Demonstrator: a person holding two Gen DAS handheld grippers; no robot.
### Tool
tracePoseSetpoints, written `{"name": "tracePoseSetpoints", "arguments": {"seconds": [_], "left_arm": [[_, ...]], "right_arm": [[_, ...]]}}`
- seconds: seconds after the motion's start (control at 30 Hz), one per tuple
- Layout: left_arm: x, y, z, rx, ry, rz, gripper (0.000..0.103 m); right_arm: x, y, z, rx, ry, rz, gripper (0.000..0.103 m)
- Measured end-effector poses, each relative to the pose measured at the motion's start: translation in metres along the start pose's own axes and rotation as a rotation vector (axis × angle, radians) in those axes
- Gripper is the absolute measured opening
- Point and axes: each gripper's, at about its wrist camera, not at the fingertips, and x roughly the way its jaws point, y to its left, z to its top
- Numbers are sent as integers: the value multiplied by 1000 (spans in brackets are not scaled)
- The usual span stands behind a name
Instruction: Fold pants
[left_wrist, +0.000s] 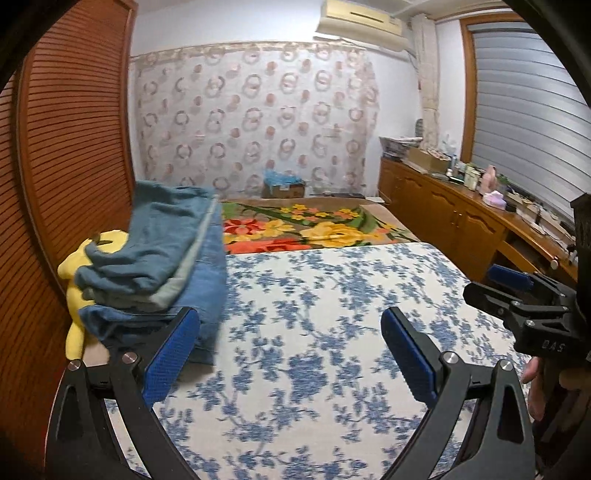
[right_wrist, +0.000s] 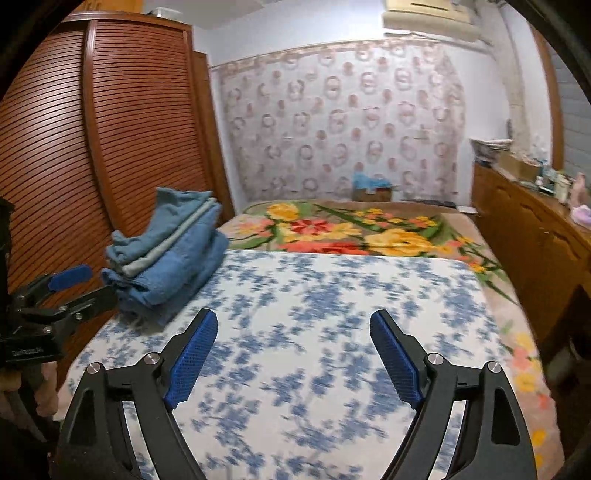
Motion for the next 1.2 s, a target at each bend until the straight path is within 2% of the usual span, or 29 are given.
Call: {"name": "tracePoseSetpoints", "arguments": {"seconds": [0.23, 0.63, 1.2], "left_arm": [[-7, -27, 12, 3, -9, -66, 99], [-43, -44, 34, 27, -63, -84, 99], [-91, -40, 42, 36, -150, -51, 99]], "right_arm": [[-35, -9, 2, 25, -26, -58, 86], [-89, 1, 13, 24, -110, -98, 86], [-98, 10, -2, 0, -214, -112, 86]]}}
